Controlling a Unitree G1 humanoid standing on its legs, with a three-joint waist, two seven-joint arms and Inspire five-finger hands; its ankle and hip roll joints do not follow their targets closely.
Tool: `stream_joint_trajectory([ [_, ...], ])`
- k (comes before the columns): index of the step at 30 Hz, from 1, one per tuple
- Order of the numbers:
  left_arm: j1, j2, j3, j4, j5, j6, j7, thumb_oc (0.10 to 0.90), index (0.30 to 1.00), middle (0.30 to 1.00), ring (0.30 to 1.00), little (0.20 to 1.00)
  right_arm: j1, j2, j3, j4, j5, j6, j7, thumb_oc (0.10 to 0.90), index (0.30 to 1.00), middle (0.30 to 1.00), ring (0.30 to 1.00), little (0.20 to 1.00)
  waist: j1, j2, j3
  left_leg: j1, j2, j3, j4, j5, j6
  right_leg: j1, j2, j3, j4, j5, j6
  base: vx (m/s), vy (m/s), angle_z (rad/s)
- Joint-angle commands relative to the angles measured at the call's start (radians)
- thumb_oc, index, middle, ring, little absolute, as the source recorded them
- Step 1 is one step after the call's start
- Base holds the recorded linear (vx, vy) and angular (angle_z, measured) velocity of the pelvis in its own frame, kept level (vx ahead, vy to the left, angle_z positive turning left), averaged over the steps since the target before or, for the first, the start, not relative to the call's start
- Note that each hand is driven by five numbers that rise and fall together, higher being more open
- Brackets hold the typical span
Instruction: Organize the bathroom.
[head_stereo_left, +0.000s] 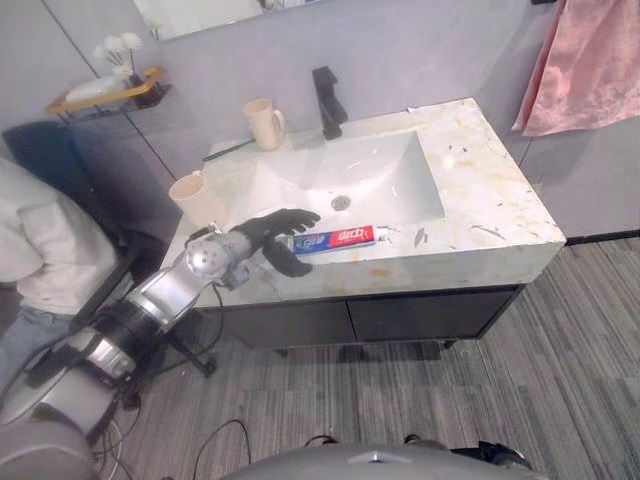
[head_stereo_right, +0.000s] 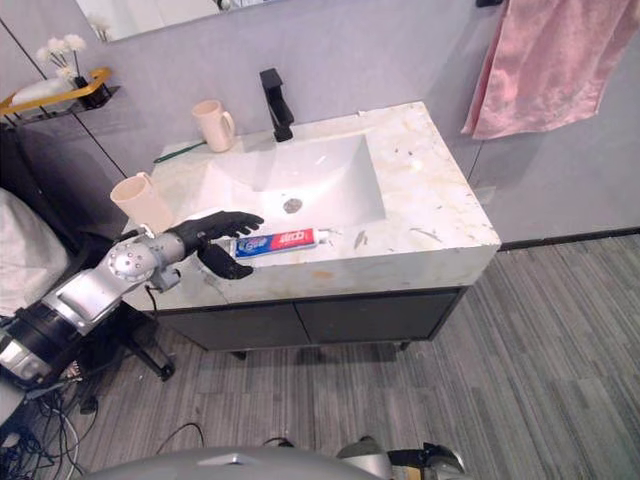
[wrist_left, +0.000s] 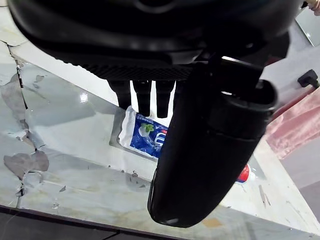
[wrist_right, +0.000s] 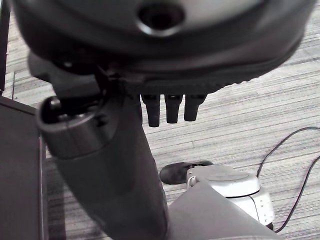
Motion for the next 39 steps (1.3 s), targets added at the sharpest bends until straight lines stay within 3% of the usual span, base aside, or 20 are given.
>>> stream_joint_trajectory([
  [1, -0.267, 0.034, 0.065, 0.089, -0.008, -0.047, 0.07, 0.8, 0.9, 0.9, 0.9, 0.9, -0.028, -0.023, -0.013, 0.027, -0.037, -0.015, -0.014, 0.8, 0.9, 0.9, 0.9, 0.9, -0.004, -0.045, 0.001, 0.025, -0.071, 0.044, 0.011, -0.058, 0.0, -0.009, 0.027, -0.081, 0.006, -0.022, 0.016, 0.0, 0.0, 0.0],
  [12, -0.284, 0.048, 0.057, 0.1, 0.005, -0.056, 0.073, 0.8, 0.9, 0.9, 0.9, 0.9, -0.043, -0.022, -0.005, 0.018, -0.023, -0.016, -0.021, 0.8, 0.9, 0.9, 0.9, 0.9, 0.001, -0.034, 0.004, 0.026, -0.077, 0.041, 0.021, -0.064, 0.003, -0.006, 0.021, -0.088, 0.018, -0.031, 0.013, 0.0, 0.0, 0.0],
  [24, -0.283, 0.009, 0.037, 0.104, 0.009, -0.027, 0.069, 0.8, 0.9, 0.9, 0.9, 0.9, -0.04, -0.016, -0.013, 0.025, -0.013, -0.009, -0.033, 0.8, 0.9, 0.9, 0.9, 0.9, -0.012, -0.029, 0.004, 0.03, -0.082, 0.044, 0.02, -0.069, 0.008, -0.011, 0.02, -0.079, 0.021, -0.03, 0.015, 0.0, 0.0, 0.0],
  [26, -0.282, 0.001, 0.031, 0.104, 0.018, -0.025, 0.07, 0.599, 0.599, 0.599, 0.599, 0.599, -0.035, -0.014, -0.015, 0.026, -0.013, -0.009, -0.038, 0.8, 0.9, 0.9, 0.9, 0.9, -0.016, -0.027, 0.005, 0.031, -0.084, 0.044, 0.017, -0.068, 0.009, -0.013, 0.021, -0.075, 0.02, -0.029, 0.015, 0.02, -0.005, 0.0],
  [27, -0.284, 0.0, 0.031, 0.103, 0.015, -0.022, 0.07, 0.584, 0.575, 0.575, 0.575, 0.575, -0.035, -0.014, -0.015, 0.026, -0.011, -0.009, -0.038, 0.8, 0.9, 0.9, 0.9, 0.9, -0.016, -0.027, 0.005, 0.031, -0.084, 0.044, 0.017, -0.068, 0.009, -0.013, 0.021, -0.074, 0.02, -0.028, 0.015, 0.0, 0.0, 0.0],
  [28, -0.287, -0.009, 0.029, 0.103, 0.027, -0.015, 0.069, 0.4, 0.3, 0.3, 0.3, 0.3, -0.034, -0.016, -0.018, 0.027, -0.009, -0.008, -0.038, 0.8, 0.9, 0.9, 0.9, 0.9, -0.019, -0.026, 0.006, 0.031, -0.084, 0.045, 0.015, -0.068, 0.009, -0.014, 0.022, -0.073, 0.019, -0.028, 0.016, 0.0, 0.0, 0.0],
  [39, -0.293, -0.014, 0.012, 0.107, 0.048, 0.011, 0.062, 0.4, 0.3, 0.3, 0.3, 0.3, -0.033, -0.016, -0.021, 0.018, 0.006, -0.016, -0.046, 0.8, 0.9, 0.9, 0.9, 0.9, -0.024, -0.024, 0.01, 0.025, -0.084, 0.049, 0.025, -0.07, 0.011, -0.019, 0.018, -0.072, 0.025, -0.028, 0.017, 0.0, 0.003, -0.04],
])
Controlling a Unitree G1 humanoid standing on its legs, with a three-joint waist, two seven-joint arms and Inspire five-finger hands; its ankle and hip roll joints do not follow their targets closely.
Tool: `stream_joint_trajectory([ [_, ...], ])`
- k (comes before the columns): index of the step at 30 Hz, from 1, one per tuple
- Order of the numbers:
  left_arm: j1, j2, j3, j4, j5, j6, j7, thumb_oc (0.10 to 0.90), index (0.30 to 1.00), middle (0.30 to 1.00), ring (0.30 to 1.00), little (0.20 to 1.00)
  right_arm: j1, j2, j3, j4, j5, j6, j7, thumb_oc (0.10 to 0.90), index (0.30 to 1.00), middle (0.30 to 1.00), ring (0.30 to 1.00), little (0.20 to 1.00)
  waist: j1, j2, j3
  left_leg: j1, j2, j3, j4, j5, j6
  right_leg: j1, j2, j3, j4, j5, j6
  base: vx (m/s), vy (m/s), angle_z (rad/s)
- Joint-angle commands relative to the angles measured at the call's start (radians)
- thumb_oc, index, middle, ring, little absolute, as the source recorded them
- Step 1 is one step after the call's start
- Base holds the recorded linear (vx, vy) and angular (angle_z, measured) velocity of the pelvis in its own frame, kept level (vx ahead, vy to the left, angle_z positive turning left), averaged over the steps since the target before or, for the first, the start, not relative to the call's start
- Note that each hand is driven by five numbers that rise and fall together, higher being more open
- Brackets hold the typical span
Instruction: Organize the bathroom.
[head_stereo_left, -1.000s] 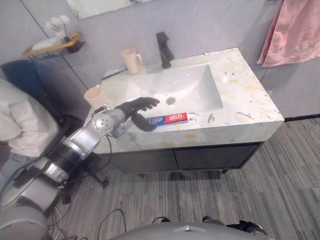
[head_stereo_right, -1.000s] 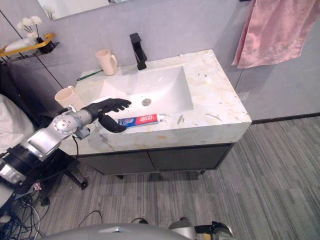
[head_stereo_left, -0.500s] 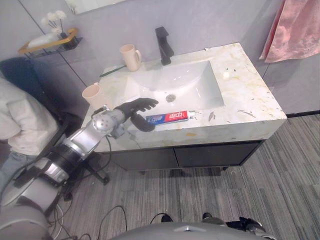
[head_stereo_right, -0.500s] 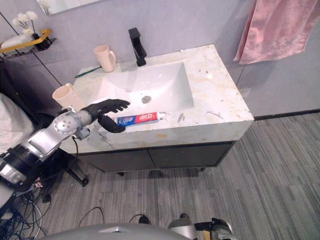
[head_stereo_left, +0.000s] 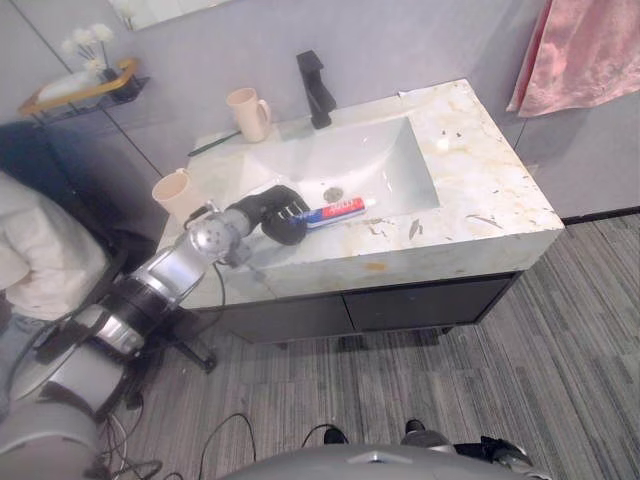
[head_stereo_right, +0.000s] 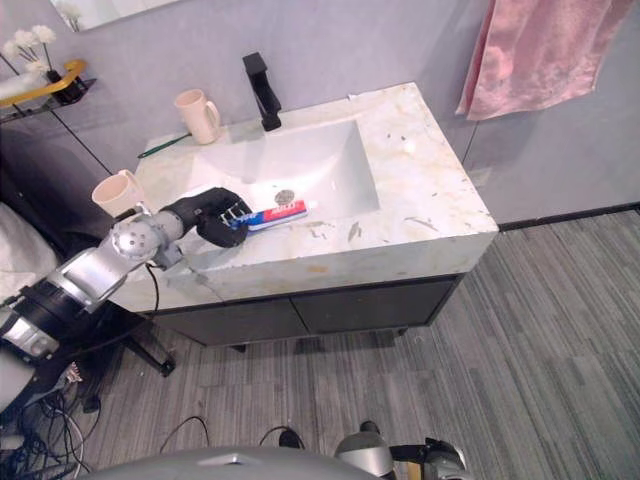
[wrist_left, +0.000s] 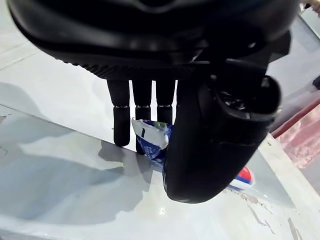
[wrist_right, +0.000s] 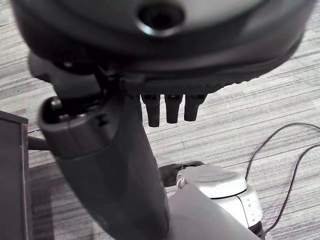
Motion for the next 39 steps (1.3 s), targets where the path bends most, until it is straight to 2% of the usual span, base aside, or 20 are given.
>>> stream_joint_trajectory([
  [1, -0.174, 0.01, 0.035, 0.034, 0.032, -0.052, 0.011, 0.4, 0.3, 0.3, 0.3, 0.3, -0.023, -0.018, -0.006, 0.025, 0.007, -0.021, -0.03, 0.8, 0.9, 0.9, 0.9, 0.9, 0.005, -0.038, -0.031, 0.025, -0.082, 0.028, 0.022, -0.066, 0.013, -0.011, 0.022, -0.089, 0.024, -0.027, 0.016, 0.0, 0.0, 0.0],
  [7, -0.167, 0.028, 0.053, 0.032, 0.025, -0.064, 0.032, 0.4, 0.3, 0.3, 0.3, 0.3, -0.023, -0.024, -0.033, 0.013, 0.091, -0.05, -0.064, 0.8, 0.9, 0.9, 0.9, 0.9, 0.007, -0.044, -0.029, 0.024, -0.082, 0.024, 0.029, -0.069, 0.014, -0.013, 0.022, -0.087, 0.028, -0.027, 0.014, -0.02, 0.003, 0.0],
  [10, -0.161, 0.061, 0.076, 0.033, -0.018, -0.102, 0.052, 0.4, 0.3, 0.3, 0.3, 0.3, -0.01, -0.031, -0.088, -0.008, 0.259, -0.142, -0.131, 0.8, 0.9, 0.9, 0.9, 0.9, 0.004, -0.054, -0.025, 0.024, -0.079, 0.028, 0.032, -0.069, 0.013, -0.014, 0.024, -0.083, 0.028, -0.022, 0.015, -0.06, -0.008, 0.01],
  [16, -0.115, 0.117, 0.189, -0.042, -0.124, -0.17, 0.095, 0.4, 0.3, 0.3, 0.3, 0.3, 0.035, -0.073, -0.198, -0.197, 0.255, -0.277, -0.275, 0.8, 0.9, 0.9, 0.9, 0.9, -0.009, -0.076, -0.014, 0.03, -0.074, 0.03, 0.013, -0.058, 0.01, -0.015, 0.035, -0.07, 0.01, -0.005, 0.015, -0.08, -0.01, -0.03],
  [17, -0.089, 0.138, 0.264, -0.11, -0.174, -0.174, 0.12, 0.4, 0.3, 0.3, 0.3, 0.3, 0.059, -0.098, -0.254, -0.368, 0.21, -0.422, -0.391, 0.8, 0.9, 0.9, 0.9, 0.9, -0.014, -0.09, -0.009, 0.027, -0.069, 0.027, 0.01, -0.055, 0.006, -0.019, 0.04, -0.064, 0.01, -0.001, 0.014, -0.1, -0.014, -0.08],
  [18, -0.074, 0.141, 0.291, -0.133, -0.222, -0.192, 0.15, 0.4, 0.3, 0.3, 0.3, 0.3, 0.071, -0.106, -0.27, -0.45, 0.086, -0.515, -0.481, 0.8, 0.9, 0.9, 0.9, 0.9, -0.019, -0.094, -0.008, 0.027, -0.068, 0.024, 0.008, -0.055, 0.005, -0.019, 0.043, -0.06, 0.009, 0.0, 0.014, -0.1, -0.011, -0.11],
  [19, -0.065, 0.139, 0.305, -0.143, -0.227, -0.2, 0.16, 0.4, 0.3, 0.3, 0.3, 0.3, 0.075, -0.107, -0.278, -0.507, 0.028, -0.497, -0.52, 0.8, 0.9, 0.9, 0.9, 0.9, -0.021, -0.095, -0.006, 0.027, -0.068, 0.024, 0.008, -0.056, 0.005, -0.019, 0.044, -0.059, 0.009, 0.0, 0.014, -0.07, 0.033, -0.06],
  [20, -0.014, 0.123, 0.381, -0.188, -0.264, -0.23, 0.187, 0.4, 0.3, 0.3, 0.3, 0.3, 0.106, -0.112, -0.298, -0.685, -0.199, -0.468, -0.662, 0.8, 0.9, 0.9, 0.9, 0.9, -0.03, -0.099, -0.001, 0.029, -0.07, 0.022, 0.009, -0.059, 0.01, -0.02, 0.046, -0.052, 0.01, -0.002, 0.012, -0.06, 0.036, -0.02],
  [21, -0.002, 0.117, 0.404, -0.206, -0.276, -0.227, 0.195, 0.4, 0.3, 0.3, 0.3, 0.3, 0.11, -0.118, -0.305, -0.74, -0.226, -0.447, -0.685, 0.8, 0.9, 0.9, 0.9, 0.9, -0.035, -0.101, -0.001, 0.029, -0.07, 0.024, 0.008, -0.059, 0.012, -0.021, 0.046, -0.048, 0.01, -0.003, 0.012, -0.09, 0.059, -0.09],
  [23, 0.04, 0.09, 0.477, -0.257, -0.32, -0.204, 0.178, 0.4, 0.3, 0.3, 0.3, 0.3, 0.127, -0.126, -0.375, -0.886, -0.389, -0.476, -0.78, 0.8, 0.9, 0.9, 0.9, 0.9, -0.053, -0.101, -0.001, 0.03, -0.069, 0.027, 0.007, -0.063, 0.017, -0.026, 0.052, -0.033, 0.012, -0.006, 0.013, -0.06, 0.049, -0.19],
  [27, 0.068, 0.087, 0.504, -0.295, -0.333, -0.15, 0.177, 0.4, 0.3, 0.3, 0.3, 0.3, 0.13, -0.197, -0.474, -1.15, -0.584, -0.436, -0.878, 0.8, 0.9, 0.9, 0.9, 0.9, -0.078, -0.098, 0.003, 0.035, -0.067, 0.036, 0.005, -0.068, 0.023, -0.03, 0.061, -0.008, 0.022, -0.018, 0.012, -0.03, 0.044, -0.09],
  [28, 0.069, 0.087, 0.504, -0.296, -0.334, -0.15, 0.177, 0.4, 0.3, 0.3, 0.3, 0.3, 0.132, -0.196, -0.474, -1.153, -0.586, -0.435, -0.879, 0.8, 0.9, 0.9, 0.9, 0.9, -0.078, -0.097, 0.003, 0.036, -0.066, 0.037, 0.005, -0.068, 0.023, -0.03, 0.061, -0.008, 0.023, -0.019, 0.012, 0.01, 0.067, -0.08],
  [30, 0.088, 0.097, 0.518, -0.321, -0.395, -0.154, 0.185, 0.4, 0.3, 0.3, 0.3, 0.3, 0.134, -0.232, -0.537, -1.277, -0.541, -0.497, -0.864, 0.8, 0.9, 0.9, 0.9, 0.9, -0.09, -0.096, 0.003, 0.042, -0.066, 0.041, 0.002, -0.071, 0.023, -0.025, 0.064, 0.002, 0.023, -0.022, 0.015, 0.03, 0.105, -0.1],
  [31, 0.092, 0.085, 0.544, -0.385, -0.499, -0.142, 0.213, 0.4, 0.3, 0.3, 0.3, 0.3, 0.084, -0.336, -0.624, -1.431, -0.488, -0.557, -0.774, 0.8, 0.9, 0.9, 0.9, 0.9, -0.088, -0.094, -0.001, 0.051, -0.069, 0.031, 0.001, -0.081, 0.022, -0.011, 0.068, 0.012, 0.023, -0.035, 0.019, 0.04, 0.13, -0.11],
  [32, 0.081, 0.083, 0.545, -0.421, -0.563, -0.13, 0.242, 0.4, 0.3, 0.3, 0.3, 0.3, 0.05, -0.373, -0.628, -1.492, -0.427, -0.629, -0.731, 0.8, 0.9, 0.9, 0.9, 0.9, -0.081, -0.092, -0.005, 0.05, -0.069, 0.028, 0.001, -0.08, 0.02, -0.009, 0.067, 0.012, 0.023, -0.035, 0.02, 0.02, 0.133, -0.1],
  [34, 0.075, 0.08, 0.547, -0.44, -0.585, -0.123, 0.263, 0.4, 0.3, 0.3, 0.3, 0.3, 0.024, -0.39, -0.63, -1.524, -0.393, -0.665, -0.696, 0.8, 0.9, 0.9, 0.9, 0.9, -0.074, -0.092, -0.007, 0.045, -0.069, 0.029, 0.0, -0.072, 0.019, -0.015, 0.067, 0.011, 0.025, -0.029, 0.019, -0.03, 0.038, -0.09],
  [36, 0.042, 0.074, 0.54, -0.471, -0.648, -0.104, 0.312, 0.4, 0.3, 0.3, 0.3, 0.3, -0.078, -0.442, -0.576, -1.594, -0.271, -0.726, -0.537, 0.8, 0.9, 0.9, 0.9, 0.9, -0.051, -0.095, -0.016, 0.047, -0.069, 0.025, 0.001, -0.081, 0.017, -0.008, 0.062, 0.0, 0.022, -0.037, 0.022, -0.01, 0.045, -0.16],
  [37, 0.031, 0.071, 0.535, -0.476, -0.663, -0.096, 0.324, 0.4, 0.3, 0.3, 0.3, 0.3, -0.121, -0.453, -0.55, -1.615, -0.219, -0.719, -0.486, 0.8, 0.9, 0.9, 0.9, 0.9, -0.044, -0.098, -0.018, 0.043, -0.069, 0.026, 0.0, -0.073, 0.016, -0.011, 0.061, -0.003, 0.021, -0.03, 0.021, -0.04, 0.015, -0.18],
  [38, -0.013, 0.045, 0.502, -0.47, -0.722, -0.093, 0.315, 0.4, 0.3, 0.3, 0.3, 0.3, -0.296, -0.438, -0.41, -1.648, -0.011, -0.651, -0.262, 0.8, 0.9, 0.9, 0.9, 0.9, -0.002, -0.111, -0.033, 0.036, -0.066, 0.018, 0.0, -0.069, 0.012, -0.005, 0.056, -0.017, 0.012, -0.028, 0.018, -0.06, -0.006, -0.12],
  [39, -0.016, 0.047, 0.503, -0.465, -0.727, -0.096, 0.312, 0.4, 0.3, 0.3, 0.3, 0.3, -0.314, -0.437, -0.4, -1.643, 0.004, -0.641, -0.242, 0.8, 0.9, 0.9, 0.9, 0.9, -0.004, -0.112, -0.032, 0.035, -0.067, 0.018, 0.0, -0.069, 0.012, -0.006, 0.056, -0.018, 0.011, -0.028, 0.017, -0.04, -0.006, -0.06],
])
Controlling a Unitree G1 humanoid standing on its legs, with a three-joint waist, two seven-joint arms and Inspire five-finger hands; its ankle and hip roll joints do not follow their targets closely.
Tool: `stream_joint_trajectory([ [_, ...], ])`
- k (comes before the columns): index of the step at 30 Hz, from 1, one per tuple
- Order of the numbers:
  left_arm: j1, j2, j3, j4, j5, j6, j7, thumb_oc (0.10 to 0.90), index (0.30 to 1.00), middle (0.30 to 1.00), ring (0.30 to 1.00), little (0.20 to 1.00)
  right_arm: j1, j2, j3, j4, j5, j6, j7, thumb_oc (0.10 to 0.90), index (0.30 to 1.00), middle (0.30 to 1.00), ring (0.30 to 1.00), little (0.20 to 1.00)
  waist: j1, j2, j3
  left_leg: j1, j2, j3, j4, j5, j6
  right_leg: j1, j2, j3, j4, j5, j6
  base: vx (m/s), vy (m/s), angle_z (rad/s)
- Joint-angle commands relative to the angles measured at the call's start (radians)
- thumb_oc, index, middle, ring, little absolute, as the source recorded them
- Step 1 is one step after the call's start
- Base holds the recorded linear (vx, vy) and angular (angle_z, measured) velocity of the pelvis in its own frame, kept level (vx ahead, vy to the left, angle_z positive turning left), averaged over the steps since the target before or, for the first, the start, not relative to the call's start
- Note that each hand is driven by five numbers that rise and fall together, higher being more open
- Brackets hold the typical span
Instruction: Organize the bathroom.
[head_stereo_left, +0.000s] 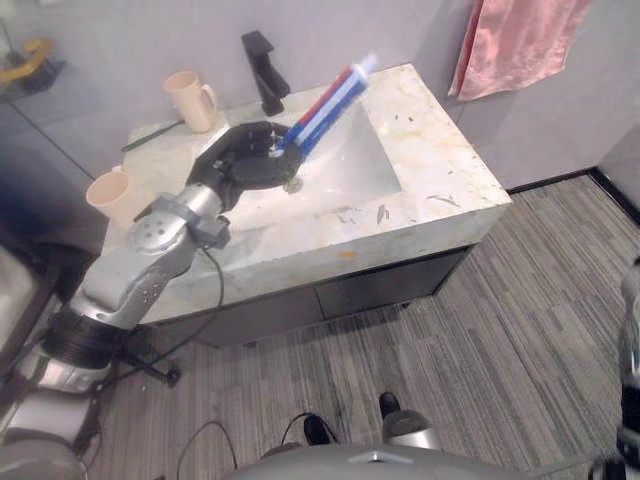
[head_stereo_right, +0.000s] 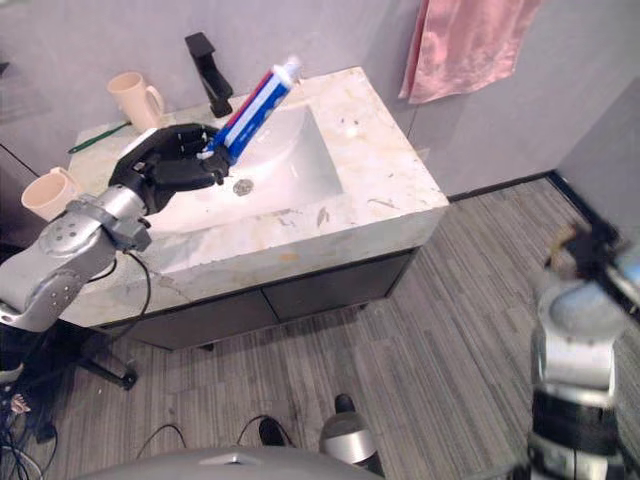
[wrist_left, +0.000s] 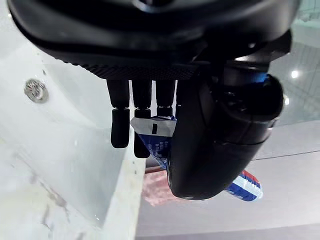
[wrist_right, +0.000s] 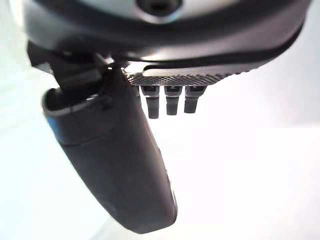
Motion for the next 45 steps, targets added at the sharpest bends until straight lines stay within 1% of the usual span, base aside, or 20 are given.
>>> stream_joint_trajectory([
  [1, -0.245, -0.024, 0.074, -0.016, -0.077, -0.121, 0.054, 0.4, 0.3, 0.3, 0.3, 0.3, -0.164, -0.058, 0.143, -0.003, 0.237, 0.03, 0.367, 0.8, 0.9, 0.9, 0.9, 0.9, 0.081, -0.022, -0.104, 0.015, -0.051, -0.051, 0.004, -0.047, -0.012, 0.01, 0.058, -0.116, 0.003, -0.059, -0.003, -0.05, -0.014, 0.09],
  [2, -0.271, -0.044, 0.032, -0.006, -0.1, -0.148, 0.059, 0.4, 0.3, 0.3, 0.3, 0.3, -0.257, -0.031, 0.269, -0.001, 0.315, 0.118, 0.464, 0.8, 0.9, 0.9, 0.9, 0.9, 0.106, -0.029, -0.111, 0.007, -0.049, -0.06, 0.004, -0.04, -0.012, 0.012, 0.053, -0.132, 0.002, -0.059, -0.005, -0.05, -0.015, 0.11],
  [4, -0.277, -0.045, 0.027, -0.002, -0.11, -0.158, 0.061, 0.4, 0.3, 0.3, 0.3, 0.3, -0.272, -0.028, 0.286, 0.001, 0.321, 0.133, 0.478, 0.8, 0.9, 0.9, 0.9, 0.9, 0.108, -0.03, -0.112, 0.005, -0.049, -0.062, 0.004, -0.04, -0.012, 0.011, 0.052, -0.135, 0.002, -0.06, -0.006, -0.02, -0.013, 0.14],
  [5, -0.291, -0.061, 0.008, 0.008, -0.123, -0.183, 0.061, 0.4, 0.3, 0.3, 0.3, 0.3, -0.313, -0.015, 0.343, 0.01, 0.324, 0.173, 0.495, 0.8, 0.9, 0.9, 0.9, 0.9, 0.121, -0.035, -0.117, -0.001, -0.048, -0.069, 0.004, -0.036, -0.013, 0.013, 0.05, -0.146, 0.002, -0.062, -0.008, -0.01, -0.04, 0.29],
  [6, -0.318, -0.085, -0.016, 0.026, -0.172, -0.207, 0.038, 0.4, 0.3, 0.3, 0.3, 0.3, -0.379, 0.003, 0.425, 0.038, 0.358, 0.231, 0.506, 0.8, 0.9, 0.9, 0.9, 0.9, 0.143, -0.043, -0.124, -0.005, -0.046, -0.078, 0.004, -0.032, -0.013, 0.017, 0.047, -0.164, 0.003, -0.063, -0.012, -0.02, -0.075, 0.39],
  [7, -0.335, -0.108, -0.029, 0.044, -0.19, -0.234, 0.026, 0.4, 0.3, 0.3, 0.3, 0.3, -0.418, 0.026, 0.47, 0.073, 0.416, 0.25, 0.522, 0.8, 0.9, 0.9, 0.9, 0.9, 0.155, -0.05, -0.126, -0.009, -0.045, -0.086, 0.004, -0.03, -0.015, 0.02, 0.045, -0.178, 0.003, -0.064, -0.013, -0.01, -0.077, 0.44],
  [8, -0.34, -0.116, -0.033, 0.052, -0.195, -0.25, 0.02, 0.4, 0.3, 0.3, 0.3, 0.3, -0.43, 0.035, 0.485, 0.089, 0.452, 0.258, 0.541, 0.8, 0.9, 0.9, 0.9, 0.9, 0.16, -0.053, -0.128, -0.011, -0.045, -0.091, 0.004, -0.03, -0.015, 0.021, 0.044, -0.184, 0.003, -0.065, -0.014, 0.01, -0.096, 0.47],
  [9, -0.357, -0.138, -0.043, 0.07, -0.203, -0.275, -0.002, 0.4, 0.3, 0.3, 0.3, 0.3, -0.464, 0.077, 0.529, 0.146, 0.547, 0.262, 0.577, 0.8, 0.9, 0.9, 0.9, 0.9, 0.182, -0.063, -0.134, -0.012, -0.045, -0.101, 0.004, -0.03, -0.015, 0.026, 0.043, -0.201, 0.001, -0.066, -0.017, 0.01, -0.064, 0.42],
  [10, -0.359, -0.139, -0.044, 0.073, -0.202, -0.279, -0.003, 0.4, 0.3, 0.3, 0.3, 0.3, -0.467, 0.08, 0.531, 0.152, 0.552, 0.261, 0.578, 0.8, 0.9, 0.9, 0.9, 0.9, 0.182, -0.064, -0.134, -0.013, -0.046, -0.103, 0.004, -0.03, -0.015, 0.027, 0.042, -0.203, 0.001, -0.066, -0.017, 0.03, -0.08, 0.35],
  [11, -0.367, -0.154, -0.045, 0.086, -0.189, -0.297, -0.012, 0.4, 0.3, 0.3, 0.3, 0.3, -0.474, 0.113, 0.545, 0.182, 0.617, 0.27, 0.604, 0.8, 0.9, 0.9, 0.9, 0.9, 0.191, -0.07, -0.136, -0.013, -0.046, -0.107, 0.004, -0.03, -0.015, 0.029, 0.042, -0.211, 0.0, -0.067, -0.018, 0.03, -0.045, 0.23],
  [12, -0.371, -0.159, -0.044, 0.091, -0.187, -0.303, -0.016, 0.4, 0.3, 0.3, 0.3, 0.3, -0.475, 0.129, 0.549, 0.195, 0.647, 0.281, 0.618, 0.8, 0.9, 0.9, 0.9, 0.9, 0.194, -0.073, -0.137, -0.013, -0.046, -0.109, 0.004, -0.031, -0.014, 0.031, 0.042, -0.214, 0.0, -0.068, -0.019, 0.05, -0.056, 0.27],
  [13, -0.373, -0.166, -0.04, 0.094, -0.173, -0.32, -0.012, 0.4, 0.3, 0.3, 0.3, 0.3, -0.467, 0.153, 0.553, 0.206, 0.647, 0.291, 0.625, 0.8, 0.9, 0.9, 0.9, 0.9, 0.198, -0.077, -0.14, -0.014, -0.045, -0.111, 0.004, -0.031, -0.013, 0.033, 0.042, -0.218, -0.001, -0.069, -0.019, 0.04, -0.033, 0.22],
  [17, -0.371, -0.17, -0.006, 0.09, -0.171, -0.342, -0.005, 0.4, 0.3, 0.3, 0.3, 0.3, -0.434, 0.199, 0.548, 0.207, 0.693, 0.318, 0.663, 0.8, 0.9, 0.9, 0.9, 0.9, 0.205, -0.084, -0.149, -0.014, -0.044, -0.107, 0.004, -0.033, -0.013, 0.034, 0.042, -0.222, -0.002, -0.07, -0.019, 0.04, -0.02, 0.15],
  [27, -0.377, -0.157, 0.007, 0.134, -0.103, -0.354, 0.007, 0.4, 0.3, 0.3, 0.3, 0.3, -0.449, 0.251, 0.552, 0.183, 0.789, 0.331, 0.68, 0.8, 0.9, 0.9, 0.9, 0.9, 0.208, -0.085, -0.156, -0.007, -0.048, -0.105, 0.004, -0.038, -0.01, 0.038, 0.046, -0.215, -0.002, -0.07, -0.019, 0.01, 0.0, 0.0],
  [29, -0.383, -0.15, 0.007, 0.145, -0.07, -0.427, 0.003, 0.4, 0.3, 0.3, 0.3, 0.3, -0.448, 0.259, 0.546, 0.169, 0.832, 0.331, 0.675, 0.8, 0.9, 0.9, 0.9, 0.9, 0.207, -0.085, -0.158, -0.006, -0.048, -0.106, 0.004, -0.039, -0.01, 0.04, 0.046, -0.213, -0.002, -0.071, -0.018, 0.02, 0.001, -0.01],
  [34, -0.401, -0.146, 0.015, 0.126, -0.058, -0.455, -0.001, 0.4, 0.3, 0.3, 0.3, 0.3, -0.445, 0.272, 0.536, 0.135, 0.88, 0.349, 0.685, 0.8, 0.9, 0.9, 0.9, 0.9, 0.201, -0.083, -0.16, -0.003, -0.049, -0.099, 0.004, -0.041, -0.008, 0.039, 0.044, -0.209, 0.001, -0.07, -0.017, 0.0, 0.0, 0.0],
  [38, -0.428, -0.155, -0.01, 0.144, -0.038, -0.436, 0.0, 0.4, 0.3, 0.3, 0.3, 0.3, -0.468, 0.283, 0.552, 0.146, 0.885, 0.389, 0.677, 0.8, 0.9, 0.9, 0.9, 0.9, 0.197, -0.081, -0.16, 0.002, -0.05, -0.098, 0.004, -0.045, -0.007, 0.039, 0.045, -0.203, 0.002, -0.067, -0.016, 0.0, 0.0, 0.0],
  [39, -0.441, -0.156, -0.023, 0.154, -0.039, -0.431, -0.002, 0.4, 0.3, 0.3, 0.3, 0.3, -0.483, 0.282, 0.563, 0.158, 0.909, 0.4, 0.68, 0.8, 0.9, 0.9, 0.9, 0.9, 0.196, -0.08, -0.161, 0.003, -0.049, -0.095, 0.004, -0.045, -0.007, 0.04, 0.045, -0.203, 0.002, -0.067, -0.015, 0.0, 0.0, 0.0],
  [42, -0.451, -0.158, -0.035, 0.164, -0.038, -0.431, 0.0, 0.4, 0.3, 0.3, 0.3, 0.3, -0.495, 0.285, 0.57, 0.167, 0.907, 0.402, 0.678, 0.8, 0.9, 0.9, 0.9, 0.9, 0.196, -0.08, -0.16, 0.005, -0.049, -0.095, 0.004, -0.046, -0.007, 0.04, 0.045, -0.202, 0.002, -0.067, -0.015, 0.0, 0.0, 0.0],
  [45, -0.488, -0.169, -0.074, 0.198, -0.06, -0.403, 0.011, 0.4, 0.3, 0.3, 0.3, 0.3, -0.563, 0.293, 0.609, 0.213, 0.866, 0.434, 0.666, 0.8, 0.9, 0.9, 0.9, 0.9, 0.2, -0.079, -0.16, 0.009, -0.049, -0.097, 0.004, -0.049, -0.007, 0.043, 0.044, -0.203, 0.003, -0.065, -0.015, 0.0, 0.0, 0.0],
])
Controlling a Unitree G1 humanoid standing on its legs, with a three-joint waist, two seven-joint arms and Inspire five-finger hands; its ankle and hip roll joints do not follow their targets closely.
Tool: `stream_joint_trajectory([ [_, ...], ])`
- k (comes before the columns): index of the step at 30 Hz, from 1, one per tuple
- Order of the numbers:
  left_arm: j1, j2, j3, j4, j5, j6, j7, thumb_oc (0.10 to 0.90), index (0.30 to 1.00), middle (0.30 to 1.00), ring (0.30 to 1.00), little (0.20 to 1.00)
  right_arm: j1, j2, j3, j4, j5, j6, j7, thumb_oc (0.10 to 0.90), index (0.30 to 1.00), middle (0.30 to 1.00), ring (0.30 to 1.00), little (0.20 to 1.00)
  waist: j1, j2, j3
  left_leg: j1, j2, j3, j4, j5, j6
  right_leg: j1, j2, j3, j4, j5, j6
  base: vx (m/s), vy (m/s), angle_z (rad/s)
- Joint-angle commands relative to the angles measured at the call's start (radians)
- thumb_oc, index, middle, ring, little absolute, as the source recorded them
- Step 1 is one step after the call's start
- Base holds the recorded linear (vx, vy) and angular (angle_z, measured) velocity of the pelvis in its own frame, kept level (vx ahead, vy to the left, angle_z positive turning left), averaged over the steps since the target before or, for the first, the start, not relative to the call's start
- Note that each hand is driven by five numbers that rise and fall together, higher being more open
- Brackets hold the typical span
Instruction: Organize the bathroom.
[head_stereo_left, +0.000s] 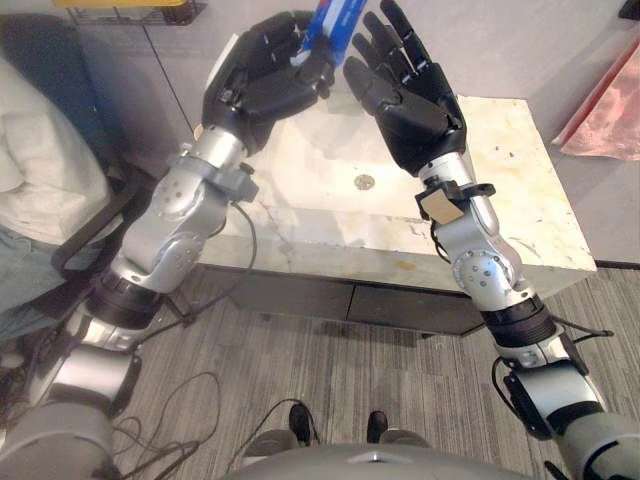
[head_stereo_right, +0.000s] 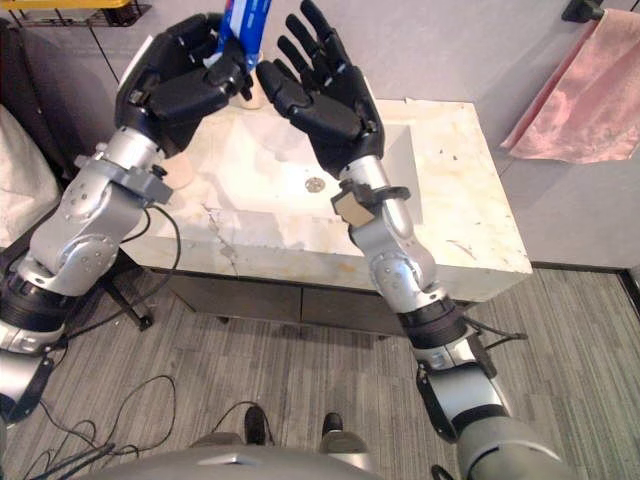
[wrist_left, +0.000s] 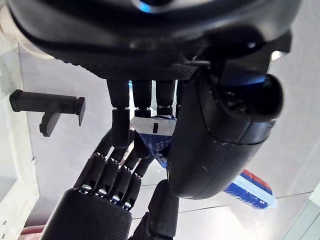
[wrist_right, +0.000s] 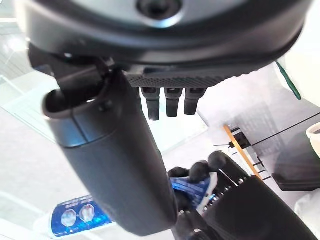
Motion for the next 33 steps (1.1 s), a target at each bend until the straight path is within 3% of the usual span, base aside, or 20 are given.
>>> stream_joint_trajectory([
  [1, -0.246, -0.026, 0.008, 0.077, -0.014, -0.113, -0.001, 0.4, 0.3, 0.3, 0.3, 0.3, -0.163, 0.026, -0.006, -0.053, -0.005, -0.047, 0.025, 0.8, 0.9, 0.9, 0.9, 0.9, 0.011, 0.001, -0.136, 0.05, -0.039, 0.021, -0.001, -0.088, -0.011, 0.026, 0.051, -0.044, 0.003, -0.066, -0.004, 0.0, 0.0, 0.0],
  [17, -0.169, -0.095, 0.0, 0.116, -0.014, -0.01, -0.016, 0.4, 0.3, 0.3, 0.3, 0.3, -0.257, 0.001, 0.0, -0.052, -0.058, -0.035, -0.001, 0.8, 0.9, 0.9, 0.9, 0.9, 0.016, -0.007, -0.135, 0.05, -0.041, 0.0, -0.001, -0.087, -0.005, 0.029, 0.049, -0.044, 0.004, -0.06, -0.005, 0.0, 0.0, 0.0],
  [23, -0.099, -0.136, 0.016, 0.108, 0.038, -0.018, -0.032, 0.4, 0.3, 0.3, 0.3, 0.3, -0.25, -0.018, -0.026, -0.097, -0.104, -0.037, -0.024, 0.8, 0.9, 0.9, 0.9, 0.9, 0.024, -0.015, -0.139, 0.045, -0.045, -0.012, -0.001, -0.083, -0.002, 0.028, 0.046, -0.048, 0.008, -0.062, -0.007, 0.02, 0.023, 0.01],
  [25, -0.076, -0.147, 0.03, 0.097, 0.063, -0.018, -0.02, 0.4, 0.3, 0.3, 0.3, 0.3, -0.232, -0.031, -0.037, -0.104, -0.152, -0.003, -0.025, 0.8, 0.9, 0.9, 0.9, 0.9, 0.026, -0.02, -0.142, 0.043, -0.045, -0.012, -0.001, -0.081, -0.002, 0.026, 0.044, -0.053, 0.01, -0.064, -0.006, 0.01, 0.022, 0.01],
  [33, -0.031, -0.167, 0.044, 0.048, 0.139, 0.008, -0.016, 0.4, 0.3, 0.3, 0.3, 0.3, -0.163, -0.06, -0.083, -0.112, -0.109, -0.003, 0.003, 0.8, 0.9, 0.9, 0.9, 0.9, 0.027, -0.037, -0.136, 0.039, -0.046, -0.012, -0.001, -0.08, 0.01, 0.016, 0.037, -0.065, 0.025, -0.075, -0.009, 0.01, 0.015, 0.0],
])
